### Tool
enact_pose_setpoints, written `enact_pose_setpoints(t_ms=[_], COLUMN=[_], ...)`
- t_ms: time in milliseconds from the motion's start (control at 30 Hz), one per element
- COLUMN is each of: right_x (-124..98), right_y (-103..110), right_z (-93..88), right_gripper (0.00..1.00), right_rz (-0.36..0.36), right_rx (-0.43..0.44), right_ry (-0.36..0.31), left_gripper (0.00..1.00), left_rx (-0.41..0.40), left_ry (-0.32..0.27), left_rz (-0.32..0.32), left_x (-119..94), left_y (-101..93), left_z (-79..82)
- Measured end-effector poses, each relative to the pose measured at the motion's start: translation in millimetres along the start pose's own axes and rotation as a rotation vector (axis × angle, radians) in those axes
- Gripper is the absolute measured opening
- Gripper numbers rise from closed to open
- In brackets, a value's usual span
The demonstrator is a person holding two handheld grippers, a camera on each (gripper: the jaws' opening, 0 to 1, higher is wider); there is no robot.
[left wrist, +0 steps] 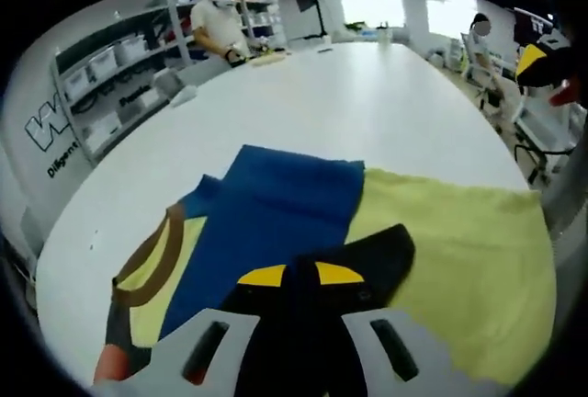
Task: Fold the garment on the visible template until the final outline fits inside the template.
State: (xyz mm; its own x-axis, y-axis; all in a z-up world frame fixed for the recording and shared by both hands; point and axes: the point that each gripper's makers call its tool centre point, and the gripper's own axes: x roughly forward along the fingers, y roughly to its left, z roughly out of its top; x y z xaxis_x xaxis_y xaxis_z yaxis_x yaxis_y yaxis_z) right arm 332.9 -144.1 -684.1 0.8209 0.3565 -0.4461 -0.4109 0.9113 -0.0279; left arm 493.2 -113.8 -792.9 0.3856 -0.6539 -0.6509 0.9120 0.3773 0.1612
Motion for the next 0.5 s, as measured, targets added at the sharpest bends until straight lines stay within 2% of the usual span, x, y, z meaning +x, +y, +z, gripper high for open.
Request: enact_pose_setpoints(t_ms=[300, 500], right_x=[0.2, 0.0], right_y=[0.8, 1.0], right_z=[-0.4, -0.1], right_gripper=[0.55, 0.55], right_rz=[0.000, 0.001], right_rx=[-0.007, -0.009], right_ry=[0.002, 0.001], left_gripper=[0.04, 0.00], left_rx=[-0.039, -0.030], left_ry=[0.002, 0.004], left_rz=[-0.021, -0.025], left_x=[2.0, 3.6], left_y=[-3.3, -6.2], left_z=[-0.5, 0.1])
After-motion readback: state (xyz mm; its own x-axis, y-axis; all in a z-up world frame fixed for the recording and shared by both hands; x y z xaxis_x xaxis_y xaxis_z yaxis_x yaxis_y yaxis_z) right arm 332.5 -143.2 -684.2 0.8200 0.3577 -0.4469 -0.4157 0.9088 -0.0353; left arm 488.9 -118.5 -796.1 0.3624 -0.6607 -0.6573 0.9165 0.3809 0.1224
